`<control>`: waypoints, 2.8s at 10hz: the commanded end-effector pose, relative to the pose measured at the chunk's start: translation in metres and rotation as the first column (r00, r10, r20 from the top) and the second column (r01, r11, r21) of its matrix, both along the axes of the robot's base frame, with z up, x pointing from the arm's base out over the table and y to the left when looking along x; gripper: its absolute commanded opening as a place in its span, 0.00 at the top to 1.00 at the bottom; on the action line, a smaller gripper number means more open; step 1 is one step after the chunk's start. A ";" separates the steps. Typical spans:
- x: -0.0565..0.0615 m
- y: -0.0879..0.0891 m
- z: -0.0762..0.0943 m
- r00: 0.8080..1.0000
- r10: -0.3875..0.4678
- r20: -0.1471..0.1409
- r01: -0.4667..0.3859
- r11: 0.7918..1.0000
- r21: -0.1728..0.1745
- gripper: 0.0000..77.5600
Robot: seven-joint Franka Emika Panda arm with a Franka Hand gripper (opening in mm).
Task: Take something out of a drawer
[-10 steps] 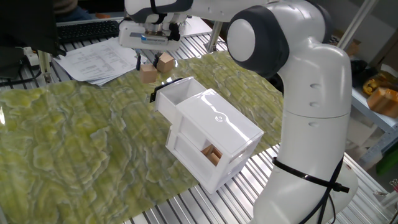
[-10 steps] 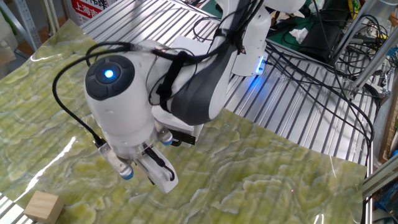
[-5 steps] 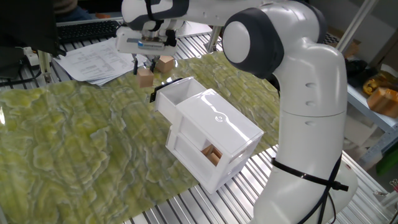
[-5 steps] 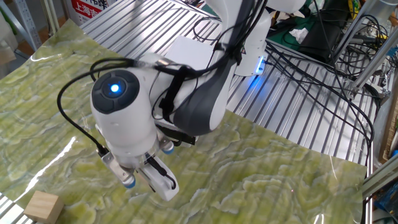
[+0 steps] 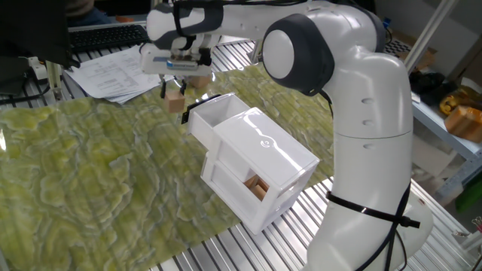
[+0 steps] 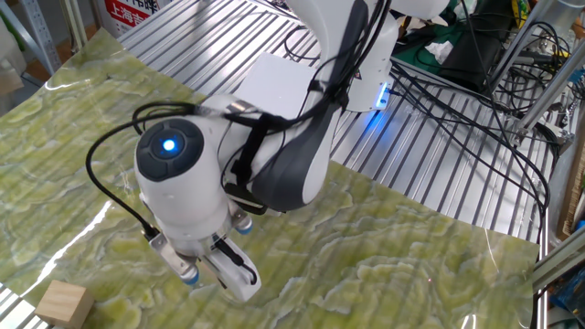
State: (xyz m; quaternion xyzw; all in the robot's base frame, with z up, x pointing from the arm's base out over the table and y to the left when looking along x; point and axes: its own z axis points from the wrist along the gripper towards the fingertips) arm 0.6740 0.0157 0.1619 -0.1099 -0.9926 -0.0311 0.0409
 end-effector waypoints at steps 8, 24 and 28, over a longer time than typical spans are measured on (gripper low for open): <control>-0.012 0.007 -0.045 0.996 0.000 0.091 0.001 1.000 -0.013 0.98; -0.016 0.010 -0.055 0.995 -0.016 0.102 0.017 1.000 -0.015 0.00; -0.013 0.007 -0.029 0.995 -0.024 0.092 0.026 1.000 -0.012 0.00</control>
